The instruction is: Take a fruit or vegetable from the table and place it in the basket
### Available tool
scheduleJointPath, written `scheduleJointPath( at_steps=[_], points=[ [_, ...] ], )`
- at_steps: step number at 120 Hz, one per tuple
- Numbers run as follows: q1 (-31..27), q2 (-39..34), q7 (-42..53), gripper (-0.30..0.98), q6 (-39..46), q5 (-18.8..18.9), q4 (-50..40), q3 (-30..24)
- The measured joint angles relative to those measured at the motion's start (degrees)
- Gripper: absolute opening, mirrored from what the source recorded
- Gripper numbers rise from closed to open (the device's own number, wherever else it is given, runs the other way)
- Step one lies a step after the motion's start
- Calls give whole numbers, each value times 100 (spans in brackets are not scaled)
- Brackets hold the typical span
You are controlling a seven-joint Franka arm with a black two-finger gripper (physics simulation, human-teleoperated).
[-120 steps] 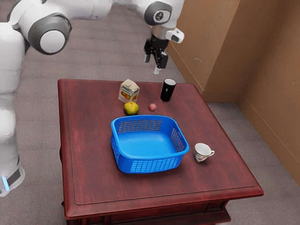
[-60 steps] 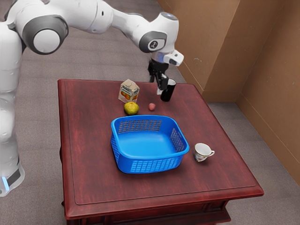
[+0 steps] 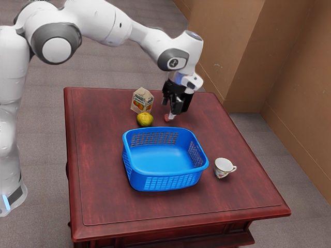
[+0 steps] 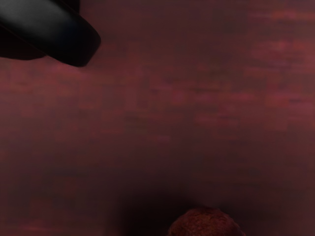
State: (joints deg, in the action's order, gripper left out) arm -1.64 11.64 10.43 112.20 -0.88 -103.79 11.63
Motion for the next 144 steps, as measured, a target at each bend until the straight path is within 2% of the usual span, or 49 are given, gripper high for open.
scheduleJointPath(
  at_steps=[50,144],
  points=[
    [-28,288,47,66,142,-4,130,-3],
    [31,248,85,65,-7,2,130,-6]
  ],
)
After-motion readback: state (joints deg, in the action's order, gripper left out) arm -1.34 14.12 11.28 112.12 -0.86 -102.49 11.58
